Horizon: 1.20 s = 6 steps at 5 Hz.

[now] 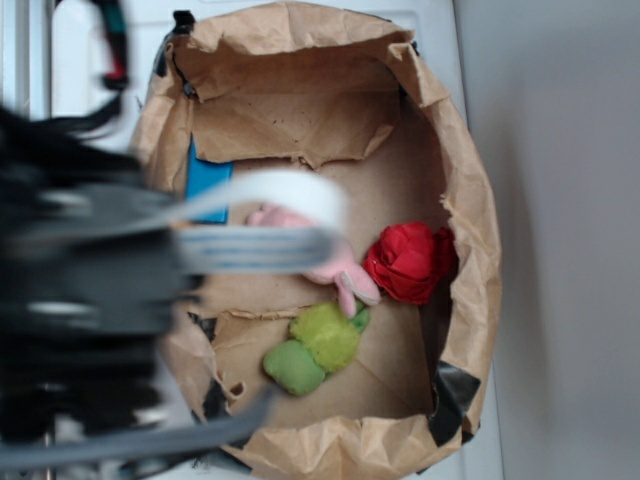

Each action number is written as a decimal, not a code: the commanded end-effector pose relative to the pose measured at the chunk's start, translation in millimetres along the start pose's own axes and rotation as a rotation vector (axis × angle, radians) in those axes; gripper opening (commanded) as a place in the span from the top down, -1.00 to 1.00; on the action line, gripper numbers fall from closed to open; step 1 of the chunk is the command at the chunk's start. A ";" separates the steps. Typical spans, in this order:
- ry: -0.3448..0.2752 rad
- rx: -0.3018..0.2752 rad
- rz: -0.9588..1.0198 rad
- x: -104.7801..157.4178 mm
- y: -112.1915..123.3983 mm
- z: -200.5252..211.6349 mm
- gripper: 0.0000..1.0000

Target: Grab the green animal.

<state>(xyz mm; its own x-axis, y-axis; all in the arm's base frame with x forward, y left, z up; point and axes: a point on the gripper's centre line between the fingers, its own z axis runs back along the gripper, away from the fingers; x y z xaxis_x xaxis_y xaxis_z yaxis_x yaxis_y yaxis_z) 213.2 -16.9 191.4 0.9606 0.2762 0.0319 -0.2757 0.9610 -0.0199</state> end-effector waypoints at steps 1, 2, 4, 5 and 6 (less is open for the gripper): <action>-0.088 -0.068 0.246 94.1 -20.0 -29.1 -1.00; -0.124 -0.123 0.398 102.9 -15.2 -48.4 -1.00; -0.160 -0.133 0.307 70.8 -27.3 -76.2 -1.00; -0.153 -0.126 0.288 66.8 -28.4 -87.2 -1.00; -0.133 -0.123 0.246 57.4 -42.9 -94.1 -1.00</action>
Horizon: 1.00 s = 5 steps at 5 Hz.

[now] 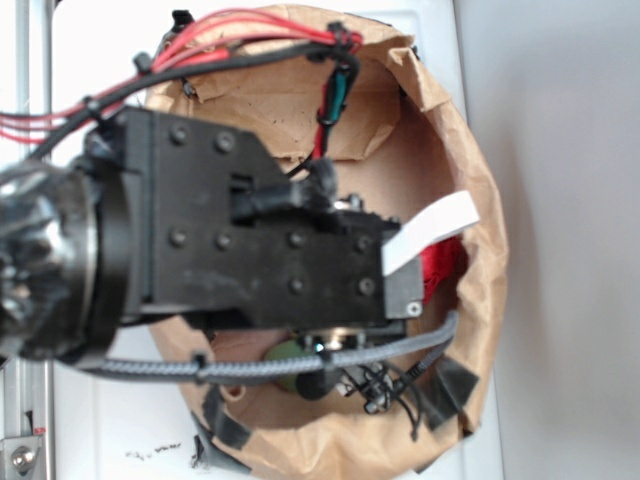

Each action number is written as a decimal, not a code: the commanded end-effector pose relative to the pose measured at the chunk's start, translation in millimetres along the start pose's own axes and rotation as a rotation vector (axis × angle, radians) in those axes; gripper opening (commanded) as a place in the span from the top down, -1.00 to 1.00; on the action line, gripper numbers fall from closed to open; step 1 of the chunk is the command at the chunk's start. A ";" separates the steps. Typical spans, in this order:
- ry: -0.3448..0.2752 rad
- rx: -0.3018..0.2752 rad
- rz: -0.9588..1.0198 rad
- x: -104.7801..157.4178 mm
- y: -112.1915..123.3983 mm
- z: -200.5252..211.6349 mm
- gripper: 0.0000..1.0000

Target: Grab the green animal.

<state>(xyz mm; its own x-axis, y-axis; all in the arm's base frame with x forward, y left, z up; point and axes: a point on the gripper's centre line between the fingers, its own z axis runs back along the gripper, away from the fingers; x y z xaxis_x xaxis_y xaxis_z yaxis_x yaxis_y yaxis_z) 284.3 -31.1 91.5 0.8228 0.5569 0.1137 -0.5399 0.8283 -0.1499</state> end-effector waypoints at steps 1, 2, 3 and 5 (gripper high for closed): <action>-0.006 0.005 -0.079 -23.9 -31.2 -5.1 -1.00; 0.003 0.041 -0.118 -38.5 -42.1 -21.6 -1.00; 0.003 0.078 -0.136 11.4 -50.8 -44.0 -1.00; 0.038 0.181 -0.141 27.8 -70.5 -68.2 -1.00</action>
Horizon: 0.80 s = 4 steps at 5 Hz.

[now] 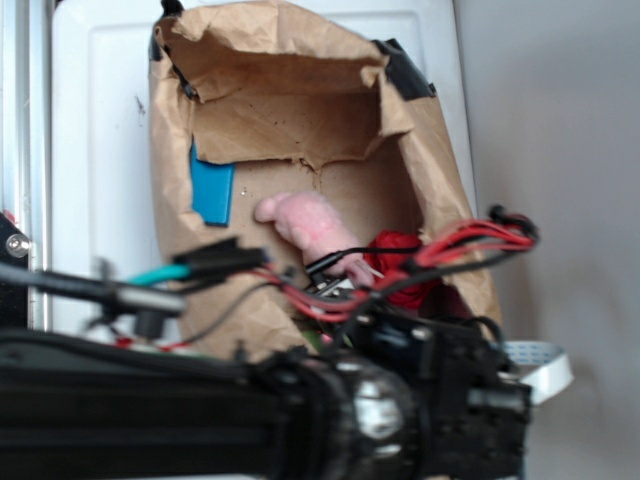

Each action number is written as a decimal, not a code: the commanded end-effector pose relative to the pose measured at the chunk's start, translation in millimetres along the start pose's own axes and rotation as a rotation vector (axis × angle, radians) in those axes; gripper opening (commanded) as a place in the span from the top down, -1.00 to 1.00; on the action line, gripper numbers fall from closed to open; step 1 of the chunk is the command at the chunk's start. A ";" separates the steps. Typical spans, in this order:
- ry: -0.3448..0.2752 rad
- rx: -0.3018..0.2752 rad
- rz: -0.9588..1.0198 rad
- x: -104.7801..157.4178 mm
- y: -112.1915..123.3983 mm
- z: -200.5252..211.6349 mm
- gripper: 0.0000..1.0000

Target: Grab the green animal.

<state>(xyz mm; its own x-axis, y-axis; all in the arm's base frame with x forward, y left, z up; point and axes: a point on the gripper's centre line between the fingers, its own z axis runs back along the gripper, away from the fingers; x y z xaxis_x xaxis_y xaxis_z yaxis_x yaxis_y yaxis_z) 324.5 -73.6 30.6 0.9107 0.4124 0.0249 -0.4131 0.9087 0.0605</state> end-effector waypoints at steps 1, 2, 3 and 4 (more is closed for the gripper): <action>-0.062 -0.050 0.007 21.0 -11.4 12.2 0.83; -0.091 -0.143 -0.035 7.5 11.5 26.0 1.00; -0.110 -0.258 -0.032 -21.2 65.4 71.7 1.00; -0.109 -0.347 -0.046 -8.9 84.6 109.9 1.00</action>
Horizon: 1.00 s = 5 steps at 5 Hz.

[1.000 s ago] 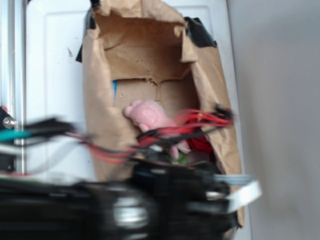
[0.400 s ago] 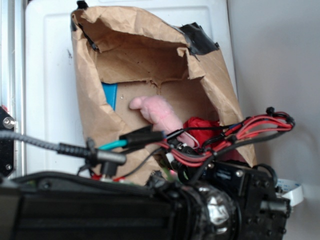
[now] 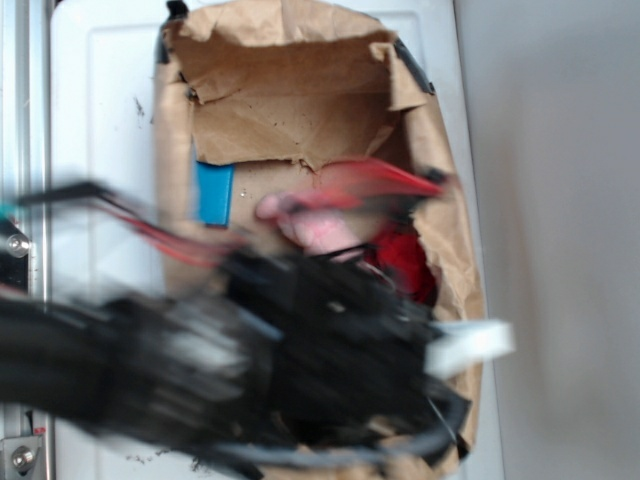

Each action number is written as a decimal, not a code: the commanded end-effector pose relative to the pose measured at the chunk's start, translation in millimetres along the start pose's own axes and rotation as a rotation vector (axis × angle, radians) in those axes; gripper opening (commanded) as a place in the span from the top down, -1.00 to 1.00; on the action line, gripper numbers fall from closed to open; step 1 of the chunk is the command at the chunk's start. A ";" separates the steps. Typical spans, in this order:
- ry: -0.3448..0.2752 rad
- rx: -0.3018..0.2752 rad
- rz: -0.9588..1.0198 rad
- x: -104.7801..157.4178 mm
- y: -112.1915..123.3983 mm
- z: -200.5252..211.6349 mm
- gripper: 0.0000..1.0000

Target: Grab the green animal.

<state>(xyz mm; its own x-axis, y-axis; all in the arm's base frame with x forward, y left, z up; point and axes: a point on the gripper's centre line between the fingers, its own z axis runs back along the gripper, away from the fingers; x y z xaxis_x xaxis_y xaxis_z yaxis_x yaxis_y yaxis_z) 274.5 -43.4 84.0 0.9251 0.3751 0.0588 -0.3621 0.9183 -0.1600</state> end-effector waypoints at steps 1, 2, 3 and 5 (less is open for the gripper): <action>-0.085 -0.177 -0.020 41.5 32.9 94.3 1.00; -0.030 -0.154 -0.079 45.6 39.2 115.1 1.00; -0.044 -0.102 -0.216 34.3 42.6 135.0 1.00; -0.185 -0.084 -0.292 7.1 56.8 169.5 1.00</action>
<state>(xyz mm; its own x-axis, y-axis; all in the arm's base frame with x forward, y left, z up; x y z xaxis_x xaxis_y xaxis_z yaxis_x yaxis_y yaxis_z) 238.6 13.5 232.5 0.9657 0.1006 0.2392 -0.0521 0.9782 -0.2010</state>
